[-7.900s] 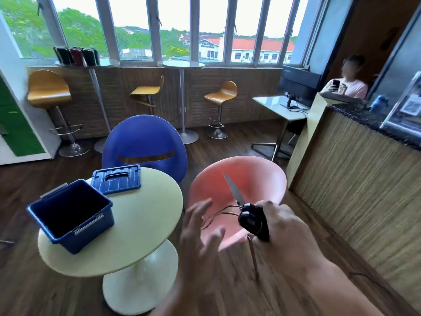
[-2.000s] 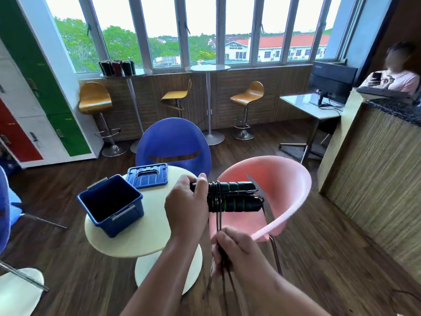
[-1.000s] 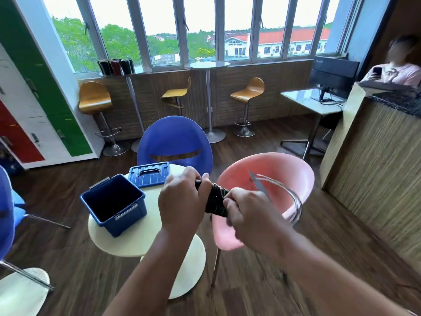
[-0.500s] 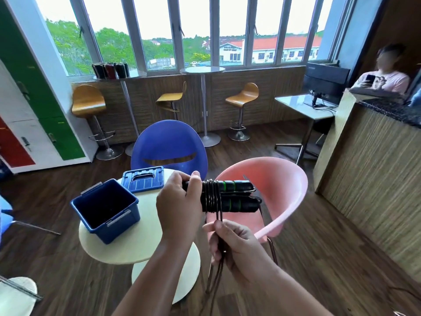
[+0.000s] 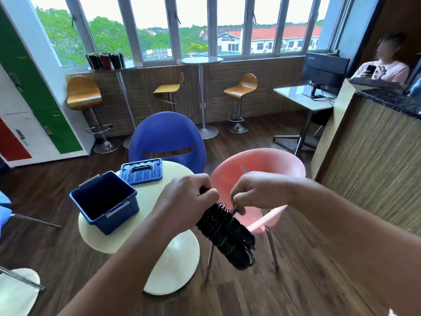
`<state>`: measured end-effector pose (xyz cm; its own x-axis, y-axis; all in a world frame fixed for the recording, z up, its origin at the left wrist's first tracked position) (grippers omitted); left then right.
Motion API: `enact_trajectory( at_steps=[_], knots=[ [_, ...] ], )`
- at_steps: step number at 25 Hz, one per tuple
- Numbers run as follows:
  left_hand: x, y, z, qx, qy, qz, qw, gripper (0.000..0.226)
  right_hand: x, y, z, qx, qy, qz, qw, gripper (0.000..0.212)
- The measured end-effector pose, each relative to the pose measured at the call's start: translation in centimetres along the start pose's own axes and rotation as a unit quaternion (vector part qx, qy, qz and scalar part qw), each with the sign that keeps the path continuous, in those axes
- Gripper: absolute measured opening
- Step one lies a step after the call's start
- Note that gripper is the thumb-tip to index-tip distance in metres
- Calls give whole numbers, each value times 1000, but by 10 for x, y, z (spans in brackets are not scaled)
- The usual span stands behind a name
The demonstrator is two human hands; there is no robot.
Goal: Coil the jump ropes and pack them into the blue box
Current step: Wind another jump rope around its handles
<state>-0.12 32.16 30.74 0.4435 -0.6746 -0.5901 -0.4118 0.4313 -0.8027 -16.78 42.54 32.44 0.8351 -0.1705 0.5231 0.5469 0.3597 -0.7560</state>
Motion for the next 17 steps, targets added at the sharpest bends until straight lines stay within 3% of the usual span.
enact_trajectory(
  at_steps=[2, 4, 8, 10, 12, 13, 15, 16, 17],
  knots=[
    [0, -2, -4, -22, -14, -84, 996, 23, 17, -7, 6, -39, 25, 224, 974, 24],
    [1, -2, -9, -67, -22, -134, 988, 24, 34, -3, 12, -112, 47, 342, 932, 22],
    [9, 8, -18, -174, -45, -117, 977, 26, 48, 24, 5, -223, 91, 323, 915, 10],
    [13, 13, -20, -231, -54, -57, 970, 25, 44, 41, 0, -293, 82, 192, 933, 10],
    [16, 17, -22, -268, -60, -3, 962, 23, 38, 62, -7, -374, 51, -82, 922, 10],
    [17, 20, -23, -277, -64, 14, 959, 24, 36, 72, -10, -381, 27, -270, 884, 10],
    [18, 27, -25, -281, -70, 40, 956, 25, 33, 91, -20, -309, -30, -582, 752, 18],
    [18, 28, -25, -283, -76, 60, 954, 25, 31, 100, -24, -276, -44, -660, 698, 20],
    [18, 29, -25, -285, -85, 88, 951, 25, 29, 108, -26, -256, -44, -695, 670, 21]
  ],
)
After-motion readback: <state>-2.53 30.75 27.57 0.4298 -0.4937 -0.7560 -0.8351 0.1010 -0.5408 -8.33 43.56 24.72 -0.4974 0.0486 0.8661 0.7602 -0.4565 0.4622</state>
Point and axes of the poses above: each hand's wrist, its own z-axis away from the middle knuckle, its own y-axis out of the palm, x = y × z, the point moved 1 cm from there along -z, towards the middle knuckle, and after that the axes turned 9 degrees about x, right-handed, at the moved point
